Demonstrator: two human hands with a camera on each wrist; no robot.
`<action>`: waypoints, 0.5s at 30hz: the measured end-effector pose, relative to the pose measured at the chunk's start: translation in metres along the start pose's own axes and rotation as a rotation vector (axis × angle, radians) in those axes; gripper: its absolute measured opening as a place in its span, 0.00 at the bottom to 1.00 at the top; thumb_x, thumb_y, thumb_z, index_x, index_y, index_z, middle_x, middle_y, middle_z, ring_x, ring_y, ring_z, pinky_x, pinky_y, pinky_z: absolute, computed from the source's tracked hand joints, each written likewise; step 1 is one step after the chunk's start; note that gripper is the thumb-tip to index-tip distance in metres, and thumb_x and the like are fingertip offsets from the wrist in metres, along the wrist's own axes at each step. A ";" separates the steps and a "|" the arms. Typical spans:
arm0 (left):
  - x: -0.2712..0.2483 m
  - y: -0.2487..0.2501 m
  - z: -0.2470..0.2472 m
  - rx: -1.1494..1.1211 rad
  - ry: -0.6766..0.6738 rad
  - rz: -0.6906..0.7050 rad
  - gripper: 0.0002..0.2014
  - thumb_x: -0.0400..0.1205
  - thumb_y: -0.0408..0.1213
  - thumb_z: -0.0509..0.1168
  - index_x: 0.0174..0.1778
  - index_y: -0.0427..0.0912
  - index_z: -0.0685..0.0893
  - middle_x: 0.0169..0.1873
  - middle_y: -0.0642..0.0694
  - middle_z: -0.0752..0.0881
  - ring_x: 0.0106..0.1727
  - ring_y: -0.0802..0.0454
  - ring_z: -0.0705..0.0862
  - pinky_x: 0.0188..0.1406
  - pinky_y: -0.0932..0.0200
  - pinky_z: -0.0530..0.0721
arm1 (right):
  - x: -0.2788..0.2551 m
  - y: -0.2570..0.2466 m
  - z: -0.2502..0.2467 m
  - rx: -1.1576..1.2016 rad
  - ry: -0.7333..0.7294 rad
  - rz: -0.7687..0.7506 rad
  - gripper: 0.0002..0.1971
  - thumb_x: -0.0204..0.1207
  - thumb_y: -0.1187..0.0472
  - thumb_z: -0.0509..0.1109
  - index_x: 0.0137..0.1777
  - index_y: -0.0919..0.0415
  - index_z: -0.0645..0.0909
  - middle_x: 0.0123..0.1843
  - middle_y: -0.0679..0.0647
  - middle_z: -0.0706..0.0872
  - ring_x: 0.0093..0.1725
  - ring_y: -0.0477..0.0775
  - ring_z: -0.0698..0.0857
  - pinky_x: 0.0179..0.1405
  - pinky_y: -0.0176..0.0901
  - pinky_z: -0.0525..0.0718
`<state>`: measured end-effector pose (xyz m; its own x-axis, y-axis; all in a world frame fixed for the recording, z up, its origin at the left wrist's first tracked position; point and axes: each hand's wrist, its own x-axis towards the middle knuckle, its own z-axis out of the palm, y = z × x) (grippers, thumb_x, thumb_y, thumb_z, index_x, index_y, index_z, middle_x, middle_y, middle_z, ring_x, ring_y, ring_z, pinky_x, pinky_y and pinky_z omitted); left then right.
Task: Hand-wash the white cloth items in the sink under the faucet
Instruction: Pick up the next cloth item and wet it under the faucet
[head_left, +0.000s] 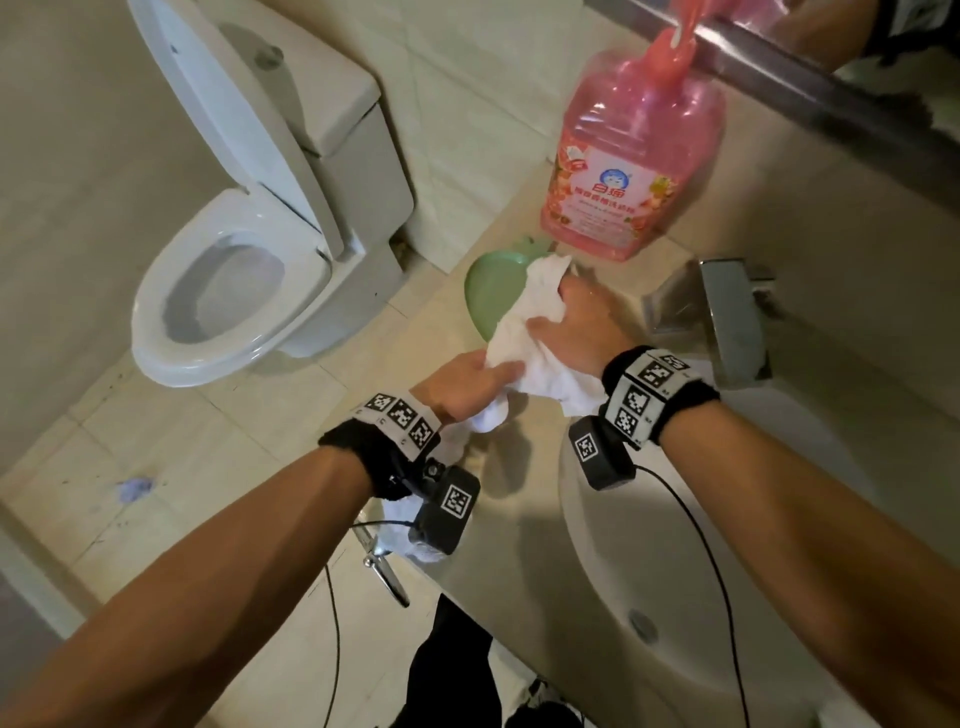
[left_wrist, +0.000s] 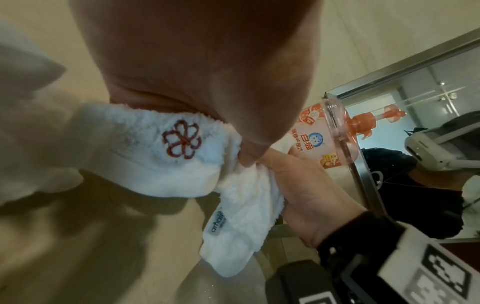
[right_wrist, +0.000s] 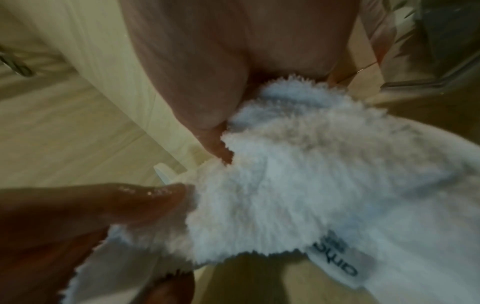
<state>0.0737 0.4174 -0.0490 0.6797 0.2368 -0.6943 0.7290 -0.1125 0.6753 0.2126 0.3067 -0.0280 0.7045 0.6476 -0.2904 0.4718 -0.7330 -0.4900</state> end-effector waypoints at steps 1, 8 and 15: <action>0.003 -0.001 0.000 -0.012 -0.004 -0.008 0.23 0.83 0.54 0.63 0.61 0.37 0.83 0.59 0.31 0.86 0.60 0.34 0.85 0.63 0.46 0.79 | 0.006 0.000 0.001 -0.047 -0.005 0.001 0.27 0.68 0.41 0.67 0.68 0.40 0.71 0.66 0.52 0.82 0.62 0.61 0.84 0.63 0.57 0.83; 0.017 -0.004 -0.006 -0.082 -0.034 -0.015 0.20 0.83 0.56 0.64 0.54 0.41 0.86 0.41 0.48 0.88 0.48 0.46 0.86 0.61 0.50 0.81 | 0.022 0.000 0.004 -0.131 -0.044 0.034 0.24 0.73 0.49 0.71 0.68 0.53 0.80 0.63 0.57 0.84 0.62 0.63 0.82 0.62 0.51 0.78; 0.012 0.003 -0.012 -0.133 -0.159 0.000 0.19 0.82 0.58 0.65 0.48 0.44 0.88 0.42 0.46 0.92 0.42 0.52 0.88 0.55 0.52 0.82 | 0.017 -0.011 0.003 0.002 0.042 0.040 0.26 0.76 0.55 0.71 0.74 0.60 0.77 0.70 0.61 0.80 0.70 0.63 0.76 0.68 0.47 0.72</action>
<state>0.0831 0.4314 -0.0525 0.6918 0.0803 -0.7176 0.7188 0.0182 0.6949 0.2176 0.3262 -0.0295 0.7446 0.6083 -0.2748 0.4416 -0.7577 -0.4806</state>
